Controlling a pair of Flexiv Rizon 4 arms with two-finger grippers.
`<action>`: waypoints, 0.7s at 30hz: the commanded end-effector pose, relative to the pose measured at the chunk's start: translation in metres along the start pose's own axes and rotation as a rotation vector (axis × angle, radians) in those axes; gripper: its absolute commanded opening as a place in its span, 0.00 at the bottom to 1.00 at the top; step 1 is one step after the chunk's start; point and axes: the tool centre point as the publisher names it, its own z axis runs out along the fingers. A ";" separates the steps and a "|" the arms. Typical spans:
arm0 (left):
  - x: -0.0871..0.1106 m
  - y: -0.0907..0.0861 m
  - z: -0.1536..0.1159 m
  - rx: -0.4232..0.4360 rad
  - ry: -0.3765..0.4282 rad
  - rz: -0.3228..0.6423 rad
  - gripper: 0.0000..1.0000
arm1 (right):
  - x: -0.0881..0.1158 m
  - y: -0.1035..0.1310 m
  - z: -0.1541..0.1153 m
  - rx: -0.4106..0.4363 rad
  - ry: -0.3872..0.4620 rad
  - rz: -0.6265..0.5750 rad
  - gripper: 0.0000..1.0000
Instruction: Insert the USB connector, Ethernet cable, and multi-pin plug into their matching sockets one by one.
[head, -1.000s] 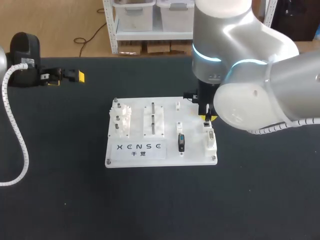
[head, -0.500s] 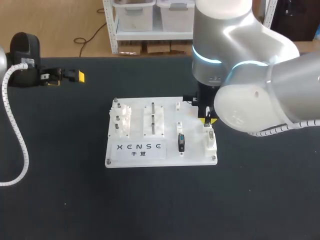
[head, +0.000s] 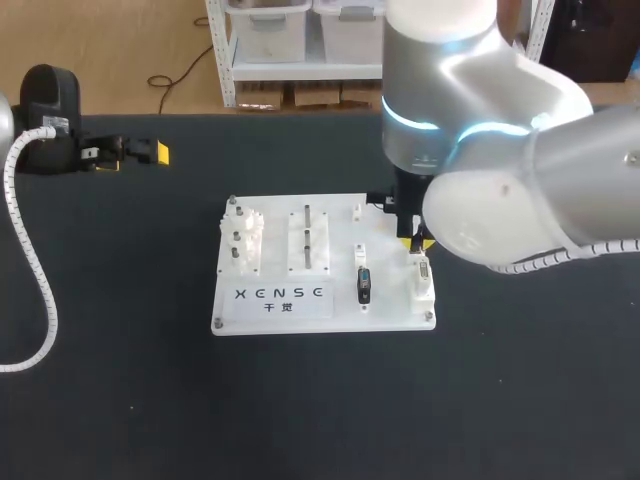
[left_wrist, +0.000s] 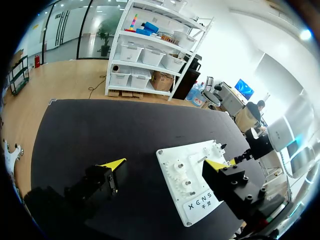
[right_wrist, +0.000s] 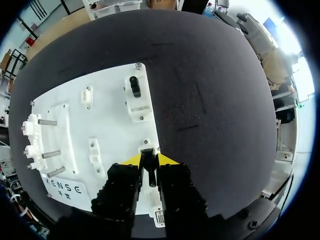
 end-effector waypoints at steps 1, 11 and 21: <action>0.000 0.000 0.000 0.000 0.000 0.000 1.00 | -0.007 0.002 0.013 0.019 0.014 0.006 0.00; 0.000 0.000 0.000 0.000 0.000 0.000 1.00 | -0.003 -0.003 0.026 0.054 0.035 -0.003 0.00; 0.000 0.000 0.000 0.000 0.000 0.000 1.00 | -0.006 0.010 -0.021 -0.015 -0.060 0.034 1.00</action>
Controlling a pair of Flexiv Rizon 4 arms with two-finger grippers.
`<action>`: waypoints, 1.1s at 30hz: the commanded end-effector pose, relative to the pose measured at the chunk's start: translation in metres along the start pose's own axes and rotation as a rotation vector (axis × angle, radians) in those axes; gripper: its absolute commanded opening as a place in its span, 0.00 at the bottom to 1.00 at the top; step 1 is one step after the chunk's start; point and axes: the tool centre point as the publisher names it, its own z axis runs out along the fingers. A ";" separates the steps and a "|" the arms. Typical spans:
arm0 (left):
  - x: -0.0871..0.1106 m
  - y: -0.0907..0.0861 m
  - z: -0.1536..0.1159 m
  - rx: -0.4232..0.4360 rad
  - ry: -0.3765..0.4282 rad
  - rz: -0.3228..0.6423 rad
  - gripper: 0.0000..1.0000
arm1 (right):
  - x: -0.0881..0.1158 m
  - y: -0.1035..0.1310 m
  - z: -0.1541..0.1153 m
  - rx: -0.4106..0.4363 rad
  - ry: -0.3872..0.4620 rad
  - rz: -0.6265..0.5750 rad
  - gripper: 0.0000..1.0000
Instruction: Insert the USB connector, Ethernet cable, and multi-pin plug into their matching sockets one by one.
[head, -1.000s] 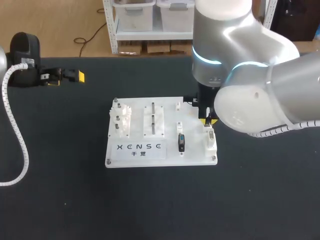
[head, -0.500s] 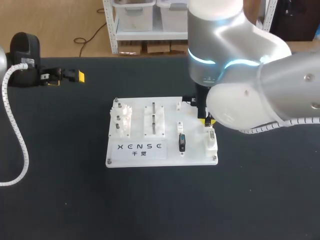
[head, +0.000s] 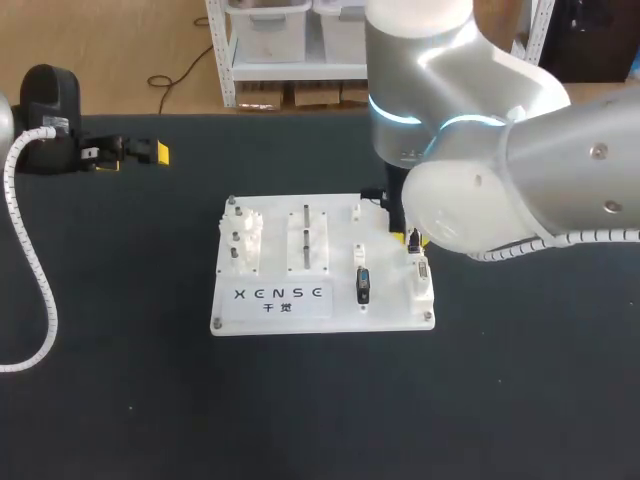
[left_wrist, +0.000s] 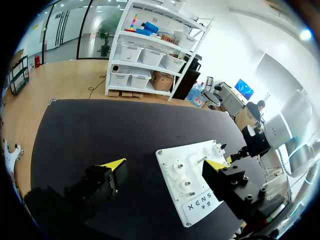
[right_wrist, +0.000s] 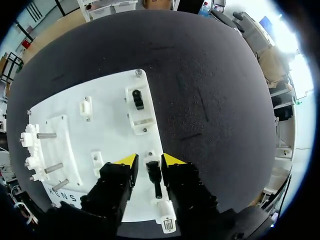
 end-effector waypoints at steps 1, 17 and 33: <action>0.000 0.000 0.000 0.000 0.000 0.000 1.00 | 0.010 -0.001 -0.028 -0.034 -0.055 0.010 1.00; 0.000 0.000 0.000 0.000 0.000 0.000 1.00 | 0.073 0.039 -0.053 -0.075 -0.008 -0.081 1.00; 0.000 0.000 0.000 0.000 0.000 0.000 1.00 | 0.096 0.050 -0.020 -0.077 0.067 -0.163 0.96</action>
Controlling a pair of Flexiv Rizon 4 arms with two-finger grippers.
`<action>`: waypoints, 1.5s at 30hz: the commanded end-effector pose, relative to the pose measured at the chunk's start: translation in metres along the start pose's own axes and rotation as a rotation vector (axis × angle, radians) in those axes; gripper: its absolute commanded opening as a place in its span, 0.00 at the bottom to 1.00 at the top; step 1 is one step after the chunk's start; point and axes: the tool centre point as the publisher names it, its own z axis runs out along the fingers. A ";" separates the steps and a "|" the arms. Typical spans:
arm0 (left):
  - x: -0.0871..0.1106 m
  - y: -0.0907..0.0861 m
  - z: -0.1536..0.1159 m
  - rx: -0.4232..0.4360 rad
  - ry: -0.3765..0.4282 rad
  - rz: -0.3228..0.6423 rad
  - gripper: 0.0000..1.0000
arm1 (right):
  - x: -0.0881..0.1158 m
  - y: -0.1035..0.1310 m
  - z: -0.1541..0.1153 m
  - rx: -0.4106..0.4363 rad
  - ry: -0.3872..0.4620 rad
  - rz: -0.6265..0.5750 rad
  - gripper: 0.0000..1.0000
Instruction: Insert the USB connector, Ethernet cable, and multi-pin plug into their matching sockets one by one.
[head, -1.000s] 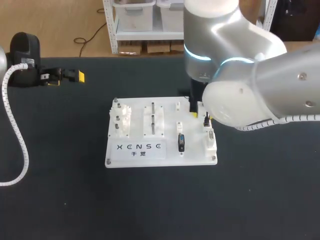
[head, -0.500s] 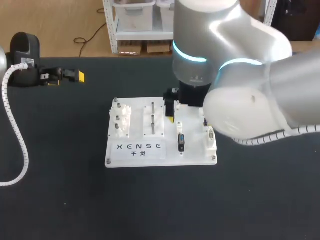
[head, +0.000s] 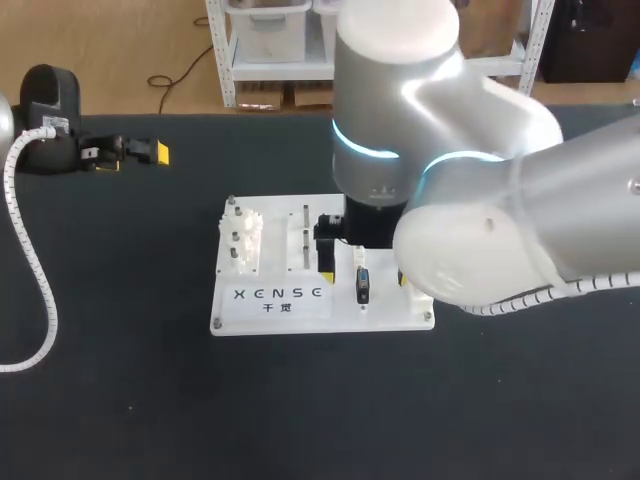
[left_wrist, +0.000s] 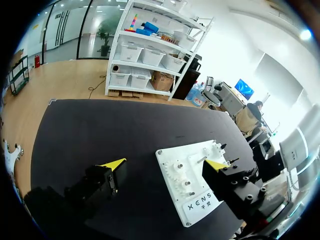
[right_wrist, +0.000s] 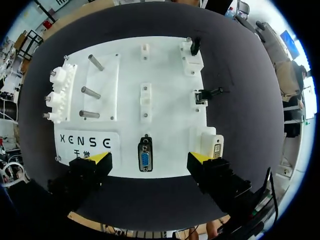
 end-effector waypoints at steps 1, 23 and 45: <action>0.000 0.000 0.000 0.000 0.000 0.000 1.00 | -0.003 0.004 0.008 0.015 0.004 0.006 0.80; 0.000 0.000 0.000 0.000 0.000 0.000 1.00 | -0.012 0.007 0.020 0.041 -0.001 0.011 0.00; 0.000 0.000 0.000 0.000 0.000 0.000 1.00 | -0.026 -0.035 -0.040 -0.007 -0.127 0.048 0.00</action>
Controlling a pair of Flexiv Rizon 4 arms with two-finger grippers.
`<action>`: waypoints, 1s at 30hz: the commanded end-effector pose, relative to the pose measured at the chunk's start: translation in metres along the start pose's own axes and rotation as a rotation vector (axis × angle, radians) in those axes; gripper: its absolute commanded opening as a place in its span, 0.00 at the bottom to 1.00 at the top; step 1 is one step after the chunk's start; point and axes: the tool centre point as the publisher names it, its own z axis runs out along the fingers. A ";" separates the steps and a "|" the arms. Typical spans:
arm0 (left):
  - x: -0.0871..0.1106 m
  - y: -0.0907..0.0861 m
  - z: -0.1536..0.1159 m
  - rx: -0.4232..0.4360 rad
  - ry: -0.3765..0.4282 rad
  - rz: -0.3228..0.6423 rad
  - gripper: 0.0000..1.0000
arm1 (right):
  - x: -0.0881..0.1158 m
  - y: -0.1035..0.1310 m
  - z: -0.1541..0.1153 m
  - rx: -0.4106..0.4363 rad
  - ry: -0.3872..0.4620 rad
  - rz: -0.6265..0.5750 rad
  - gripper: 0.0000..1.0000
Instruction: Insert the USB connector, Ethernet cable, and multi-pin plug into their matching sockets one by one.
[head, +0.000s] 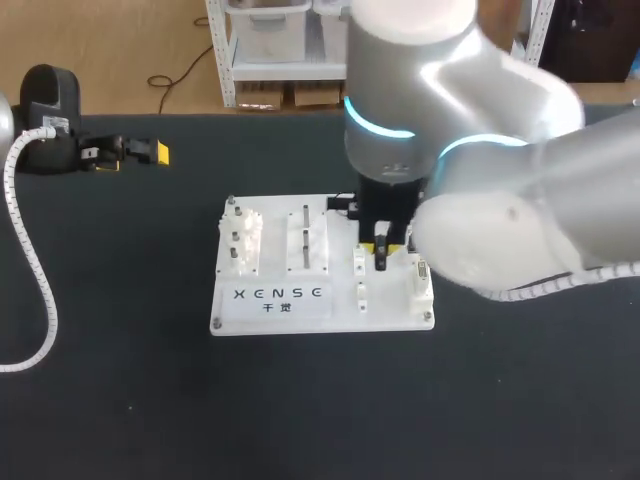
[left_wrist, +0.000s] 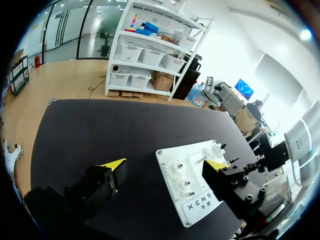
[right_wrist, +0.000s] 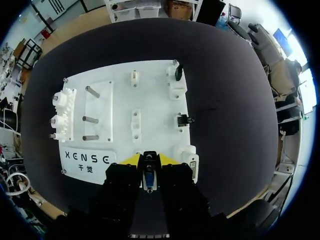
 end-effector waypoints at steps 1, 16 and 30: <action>0.000 0.000 0.000 0.000 0.000 0.000 1.00 | 0.003 -0.019 -0.011 -0.010 -0.030 0.006 0.00; 0.000 0.000 0.000 0.000 0.000 0.000 1.00 | 0.000 -0.040 -0.010 0.024 -0.019 0.023 0.00; 0.000 0.000 0.000 0.000 0.000 0.000 1.00 | 0.005 -0.047 -0.008 0.039 -0.005 0.022 0.00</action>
